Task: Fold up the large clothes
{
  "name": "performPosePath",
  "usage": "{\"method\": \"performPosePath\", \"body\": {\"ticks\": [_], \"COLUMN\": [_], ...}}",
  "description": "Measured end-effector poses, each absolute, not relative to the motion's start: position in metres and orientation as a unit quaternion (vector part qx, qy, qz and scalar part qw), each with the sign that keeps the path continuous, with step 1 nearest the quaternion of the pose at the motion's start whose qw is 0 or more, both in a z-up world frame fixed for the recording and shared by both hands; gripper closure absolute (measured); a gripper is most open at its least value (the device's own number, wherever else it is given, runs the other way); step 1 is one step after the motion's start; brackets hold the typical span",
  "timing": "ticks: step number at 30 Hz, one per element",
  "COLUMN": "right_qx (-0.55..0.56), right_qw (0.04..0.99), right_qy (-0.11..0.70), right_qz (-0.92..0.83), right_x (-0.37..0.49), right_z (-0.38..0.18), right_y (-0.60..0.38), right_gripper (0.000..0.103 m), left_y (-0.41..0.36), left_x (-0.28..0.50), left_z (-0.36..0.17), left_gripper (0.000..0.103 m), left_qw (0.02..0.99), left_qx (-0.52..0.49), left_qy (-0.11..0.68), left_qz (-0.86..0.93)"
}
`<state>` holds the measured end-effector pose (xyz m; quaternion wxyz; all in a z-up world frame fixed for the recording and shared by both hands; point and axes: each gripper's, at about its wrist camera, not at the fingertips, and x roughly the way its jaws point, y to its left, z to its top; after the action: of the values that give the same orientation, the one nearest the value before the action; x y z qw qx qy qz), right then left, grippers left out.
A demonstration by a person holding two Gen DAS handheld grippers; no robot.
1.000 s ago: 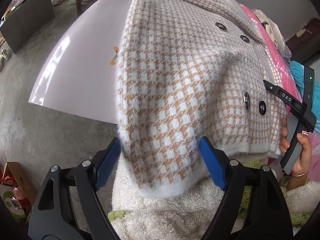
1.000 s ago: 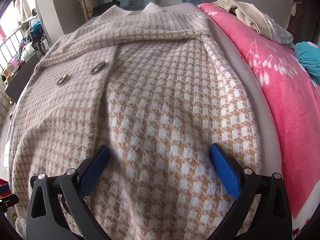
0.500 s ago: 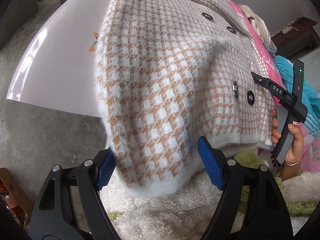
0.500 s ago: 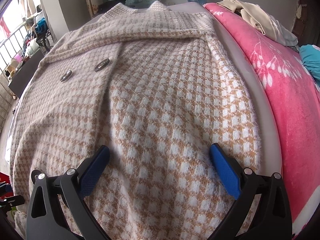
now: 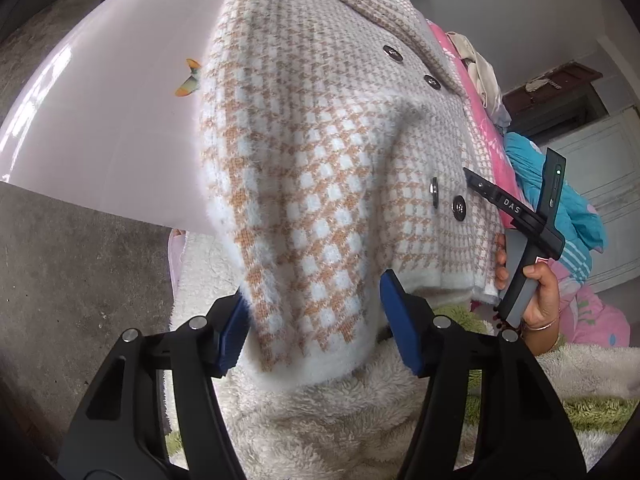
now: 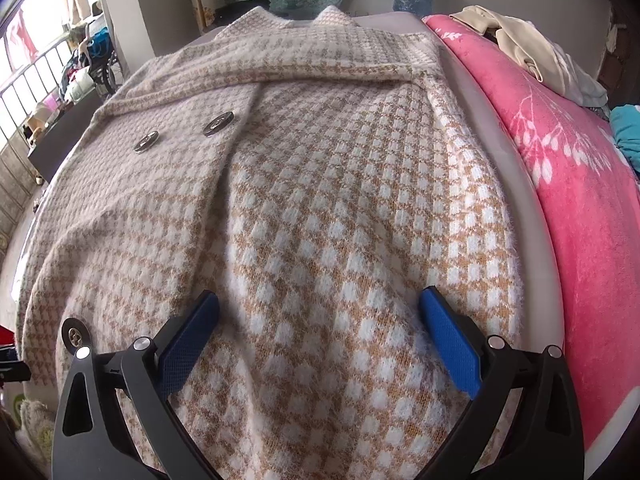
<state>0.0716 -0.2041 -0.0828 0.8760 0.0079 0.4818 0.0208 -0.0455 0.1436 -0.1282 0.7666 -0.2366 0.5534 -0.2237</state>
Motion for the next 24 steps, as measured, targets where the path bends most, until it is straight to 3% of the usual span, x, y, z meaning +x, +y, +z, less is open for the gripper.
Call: {"method": "performPosePath", "body": {"ticks": [7, 12, 19, 24], "right_qx": [0.03, -0.009, -0.131, -0.219], "right_qw": [0.869, 0.839, 0.801, 0.792], "right_qy": [0.482, 0.465, 0.491, 0.471], "right_qz": [0.107, 0.283, 0.316, 0.321], "right_x": [0.043, 0.003, -0.012, -0.022], "right_z": [-0.054, -0.036, -0.065, -0.078], "right_y": [-0.204, -0.152, -0.086, -0.053], "right_gripper": [0.006, 0.006, 0.034, 0.036], "left_y": [0.147, 0.16, 0.172, 0.178], "left_x": [-0.049, -0.052, -0.057, -0.059], "left_z": [-0.121, -0.12, -0.118, -0.115], "left_gripper": [0.045, 0.049, 0.053, 0.058], "left_qw": [0.768, 0.764, 0.769, 0.773], "left_qx": [-0.257, -0.297, -0.317, -0.324], "left_qy": [0.534, 0.517, 0.497, 0.484], "left_qz": [-0.241, -0.247, -0.247, -0.252]}}
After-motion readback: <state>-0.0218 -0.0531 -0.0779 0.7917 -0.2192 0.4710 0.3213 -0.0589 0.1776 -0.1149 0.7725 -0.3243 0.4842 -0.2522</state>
